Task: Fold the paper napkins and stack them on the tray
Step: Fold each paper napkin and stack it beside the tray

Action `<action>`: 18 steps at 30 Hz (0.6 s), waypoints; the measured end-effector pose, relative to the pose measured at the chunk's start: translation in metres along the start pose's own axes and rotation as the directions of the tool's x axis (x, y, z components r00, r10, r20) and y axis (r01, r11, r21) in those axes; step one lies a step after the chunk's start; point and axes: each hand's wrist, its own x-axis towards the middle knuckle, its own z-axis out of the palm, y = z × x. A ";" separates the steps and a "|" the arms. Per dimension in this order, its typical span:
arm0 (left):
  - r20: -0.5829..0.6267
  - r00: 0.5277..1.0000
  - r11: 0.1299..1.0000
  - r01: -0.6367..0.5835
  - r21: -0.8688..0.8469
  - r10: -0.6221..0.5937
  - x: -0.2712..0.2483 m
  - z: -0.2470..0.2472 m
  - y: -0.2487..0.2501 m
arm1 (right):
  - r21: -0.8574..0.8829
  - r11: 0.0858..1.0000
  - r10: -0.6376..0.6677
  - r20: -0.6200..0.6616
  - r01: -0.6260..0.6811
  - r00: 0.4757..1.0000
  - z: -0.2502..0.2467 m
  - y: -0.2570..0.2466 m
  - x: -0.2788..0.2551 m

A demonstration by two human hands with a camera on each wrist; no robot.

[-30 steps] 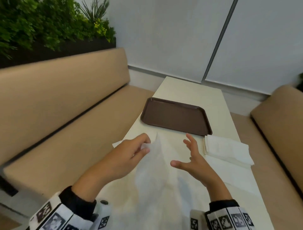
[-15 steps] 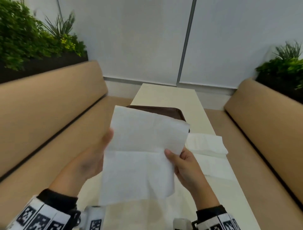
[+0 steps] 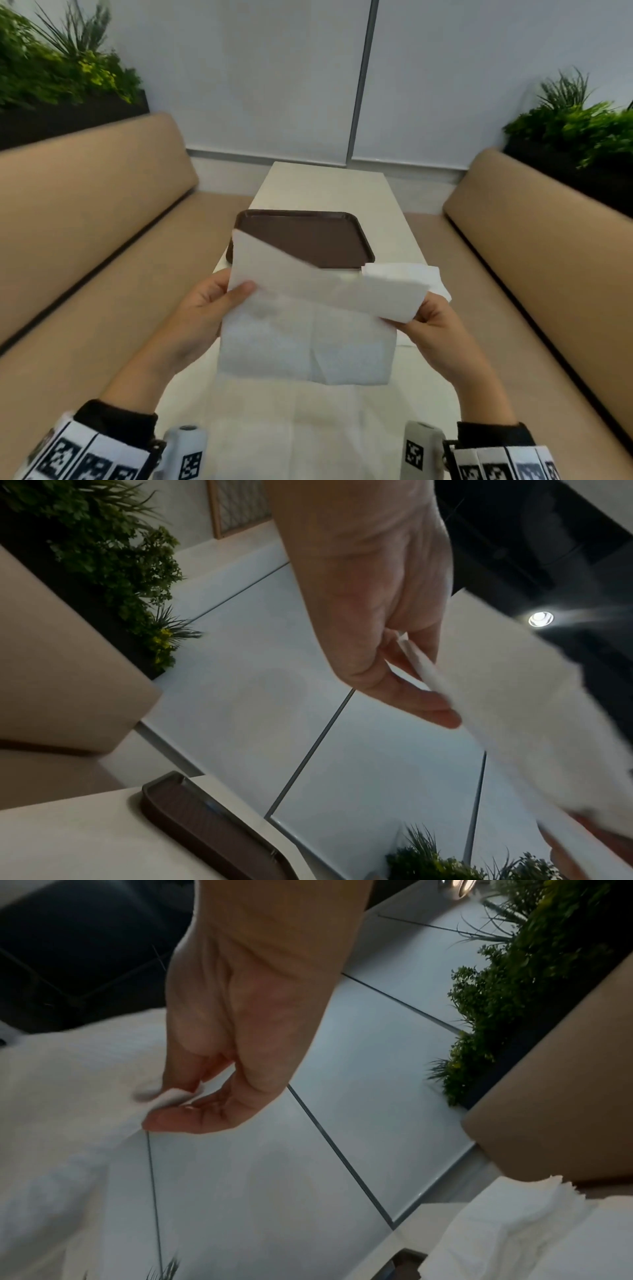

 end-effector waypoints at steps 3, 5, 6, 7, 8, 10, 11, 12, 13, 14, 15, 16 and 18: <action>0.007 0.996 0.995 -0.086 0.055 0.086 0.002 -0.001 -0.002 | -0.023 1.000 -0.003 0.071 0.004 0.997 -0.006 -0.007 -0.004; 0.048 0.995 0.992 -0.092 0.084 0.089 0.002 -0.004 -0.006 | -0.016 0.999 0.035 0.072 -0.034 0.997 -0.010 -0.007 -0.006; 0.059 0.996 0.993 -0.075 0.089 0.070 0.003 -0.006 -0.008 | -0.006 0.998 0.067 0.067 -0.066 0.996 -0.013 -0.005 -0.007; 0.064 0.996 0.993 -0.061 0.100 0.055 0.003 -0.005 -0.007 | 0.009 0.995 0.102 0.066 -0.103 0.993 -0.015 -0.002 -0.008; 0.068 0.996 0.983 -0.064 0.171 0.053 0.005 -0.008 -0.012 | 0.025 0.990 0.134 0.071 -0.136 0.988 -0.018 0.002 -0.009; 0.118 0.993 0.960 -0.034 0.277 0.001 0.010 -0.005 -0.014 | 0.030 0.982 0.186 0.073 -0.189 0.980 -0.022 0.009 -0.010; 0.126 0.991 0.956 0.000 0.294 -0.039 0.011 -0.001 -0.011 | 0.031 0.978 0.206 0.069 -0.208 0.976 -0.025 0.013 -0.011; 0.140 0.987 0.955 0.034 0.294 -0.078 0.014 0.000 -0.012 | 0.036 0.974 0.219 0.070 -0.222 0.973 -0.027 0.017 -0.014; 0.151 0.981 0.959 0.074 0.273 -0.118 0.016 0.002 -0.012 | 0.041 0.971 0.232 0.068 -0.235 0.970 -0.030 0.021 -0.017; 0.177 0.971 0.961 0.113 0.254 -0.161 0.019 0.003 -0.014 | 0.040 0.969 0.241 0.066 -0.244 0.968 -0.033 0.025 -0.020; 0.215 0.958 0.960 0.135 0.246 -0.190 0.021 0.007 -0.016 | 0.032 0.965 0.258 0.062 -0.260 0.964 -0.036 0.028 -0.025; 0.246 0.945 0.952 0.146 0.267 -0.214 0.025 0.009 -0.021 | 0.007 0.959 0.283 0.059 -0.284 0.957 -0.041 0.034 -0.029; 0.228 0.938 0.906 0.158 0.392 -0.262 0.032 0.019 -0.034 | -0.050 0.933 0.357 0.032 -0.355 0.934 -0.050 0.046 -0.037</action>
